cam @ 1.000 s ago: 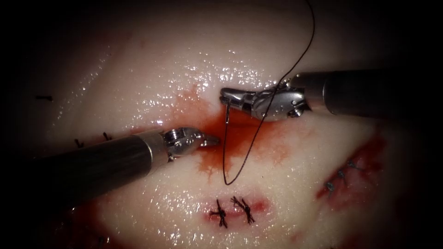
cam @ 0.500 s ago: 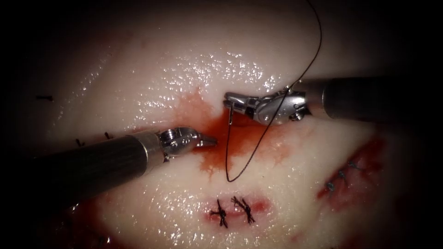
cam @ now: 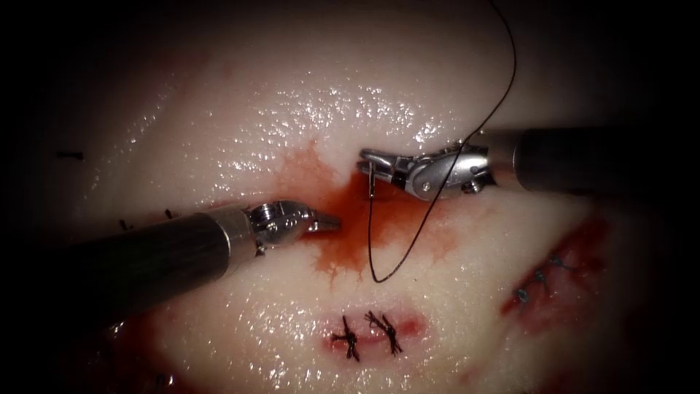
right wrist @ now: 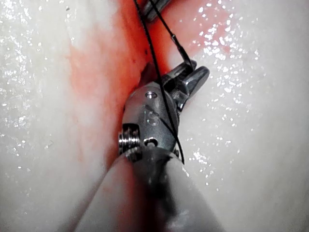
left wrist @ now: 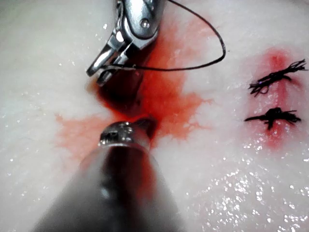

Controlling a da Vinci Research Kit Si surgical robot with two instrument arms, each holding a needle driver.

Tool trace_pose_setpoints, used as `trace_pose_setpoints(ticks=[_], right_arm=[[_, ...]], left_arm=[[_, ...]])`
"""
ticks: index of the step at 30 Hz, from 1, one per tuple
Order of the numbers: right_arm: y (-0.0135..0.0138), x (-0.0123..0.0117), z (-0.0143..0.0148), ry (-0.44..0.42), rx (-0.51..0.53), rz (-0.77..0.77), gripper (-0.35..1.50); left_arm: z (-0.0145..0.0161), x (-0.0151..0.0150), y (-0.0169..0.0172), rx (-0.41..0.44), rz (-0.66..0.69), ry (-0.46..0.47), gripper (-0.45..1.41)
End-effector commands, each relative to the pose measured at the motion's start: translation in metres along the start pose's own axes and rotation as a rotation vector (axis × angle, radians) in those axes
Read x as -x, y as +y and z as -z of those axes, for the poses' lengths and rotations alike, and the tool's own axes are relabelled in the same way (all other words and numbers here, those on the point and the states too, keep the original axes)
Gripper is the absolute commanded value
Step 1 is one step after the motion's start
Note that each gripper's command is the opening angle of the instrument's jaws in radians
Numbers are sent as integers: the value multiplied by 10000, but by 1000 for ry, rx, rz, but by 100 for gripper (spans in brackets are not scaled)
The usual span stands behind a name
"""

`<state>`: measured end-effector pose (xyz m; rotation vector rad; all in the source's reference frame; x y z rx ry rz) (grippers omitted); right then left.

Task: Wound Closure

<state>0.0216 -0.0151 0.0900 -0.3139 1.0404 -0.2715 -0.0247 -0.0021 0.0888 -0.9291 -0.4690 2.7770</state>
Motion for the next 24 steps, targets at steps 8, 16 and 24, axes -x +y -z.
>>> trace_pose_setpoints(ticks=[8,16,24], right_arm=[[-23,5,-13,-44,-64,0,-35],[-23,17,-8,-69,-67,-12,-35],[-24,30,-11,-103,-89,-44,-35]], left_arm=[[-7,0,-2,2,4,2,-32],[-7,-1,-1,1,5,1,-32],[-5,-4,0,2,8,1,-32]])
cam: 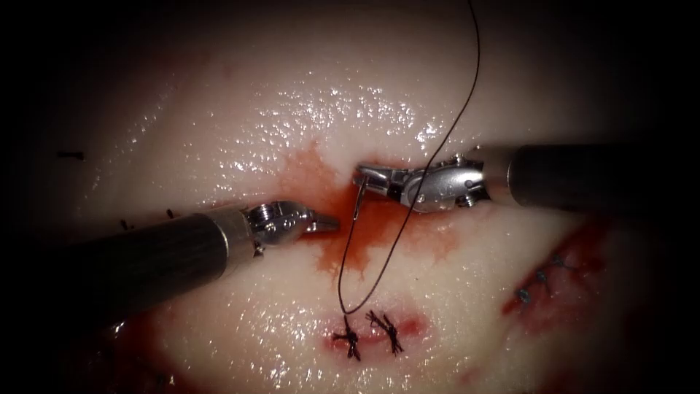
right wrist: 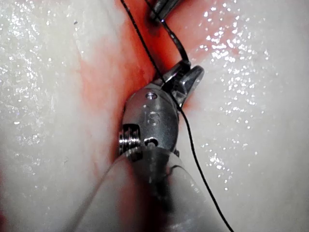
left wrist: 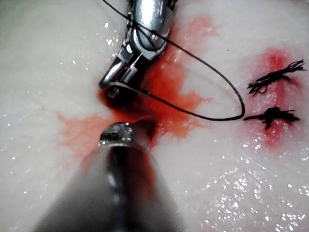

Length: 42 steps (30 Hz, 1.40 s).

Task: Wound Closure

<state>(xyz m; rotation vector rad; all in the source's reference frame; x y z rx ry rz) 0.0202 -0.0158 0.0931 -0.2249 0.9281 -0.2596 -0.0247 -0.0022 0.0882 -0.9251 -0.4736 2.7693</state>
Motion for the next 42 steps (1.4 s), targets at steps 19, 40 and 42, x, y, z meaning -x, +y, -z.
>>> trace_pose_setpoints(ticks=[19,40,42], right_arm=[[-20,28,-14,-88,-102,-102,-35],[-18,53,-8,-84,-93,-218,-35],[3,41,-11,-37,-40,-248,-11]], left_arm=[[-2,-2,-2,0,0,-4,-33],[3,-3,-1,1,2,-2,-35],[3,-3,-1,1,2,-3,-35]])
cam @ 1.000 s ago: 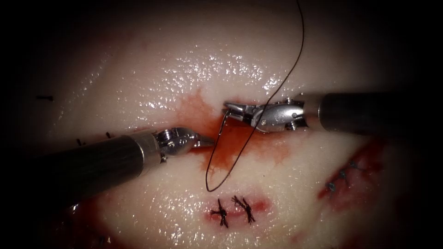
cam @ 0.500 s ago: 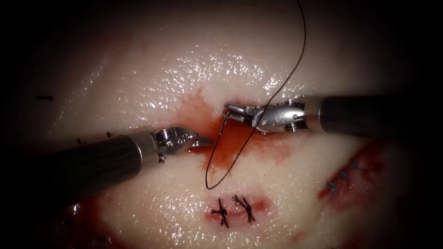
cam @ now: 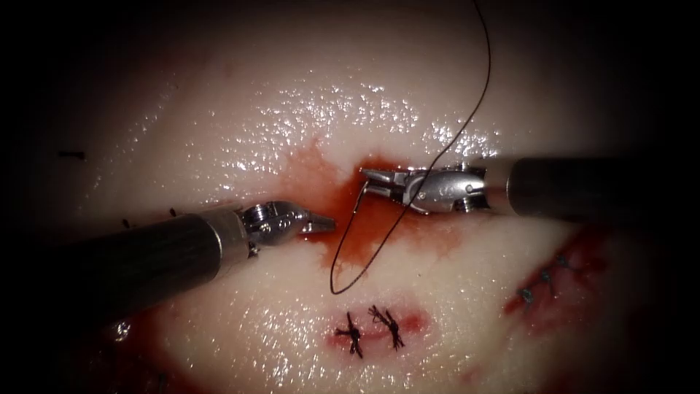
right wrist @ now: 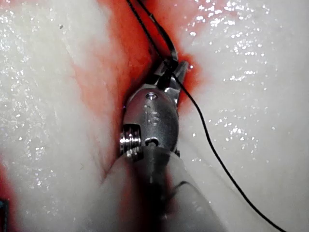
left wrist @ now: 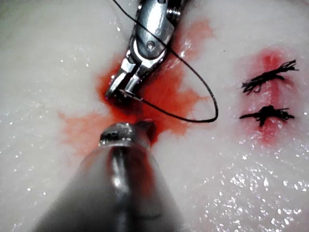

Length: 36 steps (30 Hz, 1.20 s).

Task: Wound Closure

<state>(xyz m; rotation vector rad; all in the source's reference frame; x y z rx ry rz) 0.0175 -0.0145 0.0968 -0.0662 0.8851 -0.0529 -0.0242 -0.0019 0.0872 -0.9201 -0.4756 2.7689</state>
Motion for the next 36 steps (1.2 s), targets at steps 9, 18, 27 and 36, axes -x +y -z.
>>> trace_pose_setpoints(ticks=[9,18,27,36], right_arm=[[34,-65,20,199,88,-42,125],[38,-124,39,233,177,89,103],[38,-136,27,213,196,80,103],[37,-145,18,213,216,112,103]], left_arm=[[-8,-1,-2,1,0,1,-35],[-9,-2,-2,0,0,0,-35],[-10,-2,-2,-1,0,0,-35],[-11,-2,-1,-2,1,0,-35]])
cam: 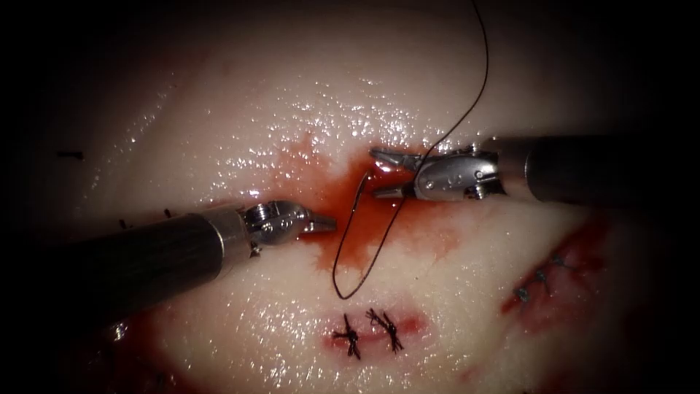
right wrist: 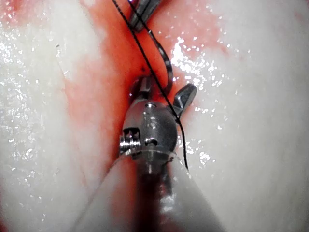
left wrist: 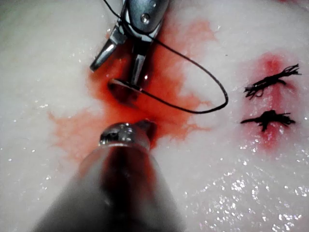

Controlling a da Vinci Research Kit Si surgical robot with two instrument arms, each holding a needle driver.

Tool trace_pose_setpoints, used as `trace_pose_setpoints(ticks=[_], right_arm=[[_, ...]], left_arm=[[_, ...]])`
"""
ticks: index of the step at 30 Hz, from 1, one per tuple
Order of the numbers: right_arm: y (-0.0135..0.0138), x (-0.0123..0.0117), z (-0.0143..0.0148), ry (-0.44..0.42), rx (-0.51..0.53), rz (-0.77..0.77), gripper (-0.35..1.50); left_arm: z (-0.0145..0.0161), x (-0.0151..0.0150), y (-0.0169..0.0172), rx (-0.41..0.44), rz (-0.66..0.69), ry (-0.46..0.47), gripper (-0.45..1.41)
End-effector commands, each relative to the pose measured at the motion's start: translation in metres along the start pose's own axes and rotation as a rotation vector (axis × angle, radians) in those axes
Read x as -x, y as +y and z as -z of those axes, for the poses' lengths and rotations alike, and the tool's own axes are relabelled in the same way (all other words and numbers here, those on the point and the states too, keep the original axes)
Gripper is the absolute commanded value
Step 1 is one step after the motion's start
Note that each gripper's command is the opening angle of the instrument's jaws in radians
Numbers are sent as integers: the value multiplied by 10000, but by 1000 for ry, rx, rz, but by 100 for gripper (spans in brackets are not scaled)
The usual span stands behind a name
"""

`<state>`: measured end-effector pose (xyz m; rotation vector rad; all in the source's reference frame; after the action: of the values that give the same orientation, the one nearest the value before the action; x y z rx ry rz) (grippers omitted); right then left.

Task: Wound Closure

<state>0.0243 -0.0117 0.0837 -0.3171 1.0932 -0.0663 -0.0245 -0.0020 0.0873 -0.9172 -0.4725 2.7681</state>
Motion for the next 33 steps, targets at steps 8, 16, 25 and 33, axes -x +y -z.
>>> trace_pose_setpoints(ticks=[8,16,25,33], right_arm=[[-11,-25,-19,22,15,72,98],[-12,-26,-19,16,37,130,-35],[24,-25,-5,2,48,145,-35],[44,-4,-10,49,17,-20,-35]], left_arm=[[-8,-1,-2,0,-1,1,-35],[-7,-3,1,-1,0,0,-35],[-14,-21,-8,-44,30,76,-30],[-34,-37,-23,-121,18,227,-28]])
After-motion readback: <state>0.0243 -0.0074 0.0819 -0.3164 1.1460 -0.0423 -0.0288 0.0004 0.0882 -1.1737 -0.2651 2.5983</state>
